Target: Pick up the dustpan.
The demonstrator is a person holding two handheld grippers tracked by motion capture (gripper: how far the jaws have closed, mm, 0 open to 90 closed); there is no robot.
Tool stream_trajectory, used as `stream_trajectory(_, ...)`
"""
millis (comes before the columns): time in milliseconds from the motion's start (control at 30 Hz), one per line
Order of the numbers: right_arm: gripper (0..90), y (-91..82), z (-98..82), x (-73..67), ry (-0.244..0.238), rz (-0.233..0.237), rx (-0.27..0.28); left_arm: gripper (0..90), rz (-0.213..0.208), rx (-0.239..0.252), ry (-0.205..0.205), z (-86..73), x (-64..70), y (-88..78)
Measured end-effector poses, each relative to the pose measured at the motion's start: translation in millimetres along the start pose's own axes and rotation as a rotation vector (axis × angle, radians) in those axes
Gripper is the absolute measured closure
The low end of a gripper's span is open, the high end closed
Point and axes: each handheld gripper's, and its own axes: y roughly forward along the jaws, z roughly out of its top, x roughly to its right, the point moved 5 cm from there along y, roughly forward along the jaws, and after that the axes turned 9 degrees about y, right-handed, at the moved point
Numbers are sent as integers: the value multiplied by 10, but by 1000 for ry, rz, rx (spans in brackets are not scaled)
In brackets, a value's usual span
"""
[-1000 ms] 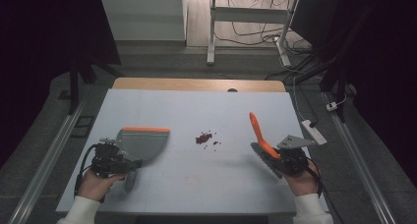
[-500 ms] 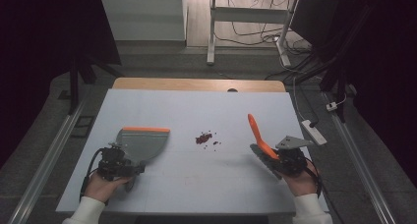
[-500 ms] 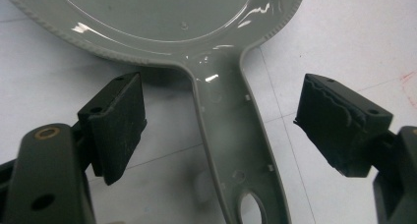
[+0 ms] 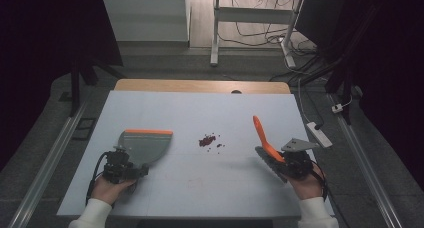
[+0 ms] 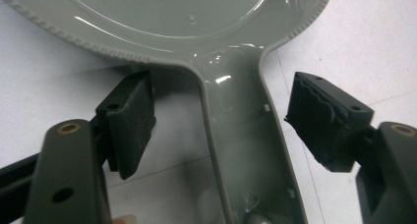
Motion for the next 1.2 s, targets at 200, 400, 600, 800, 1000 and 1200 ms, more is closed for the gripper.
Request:
stream_trajectory(200, 699, 19, -8, -8, -7, -2, -8, 325, 9, 8, -8, 12, -2, 31)
stream_trajectory(400, 699, 18, -11, 3, -4, -6, -9, 387, 21, 18, -19, 29, 2, 39)
stream_trajectory(600, 699, 27, -17, 9, -5, -6, -11, 471, 26, 22, -26, 39, 2, 45)
stream_trajectory(800, 699, 27, -23, 8, -2, -9, -15, 565, 30, 31, -37, 44, 9, 37)
stream_trajectory(1000, 699, 31, -26, 9, 0, -8, -17, 608, 30, 50, -58, 45, -34, 21)
stream_trajectory(1200, 699, 25, -25, 13, -2, -10, -17, 613, 20, 63, -56, 40, -71, 6)
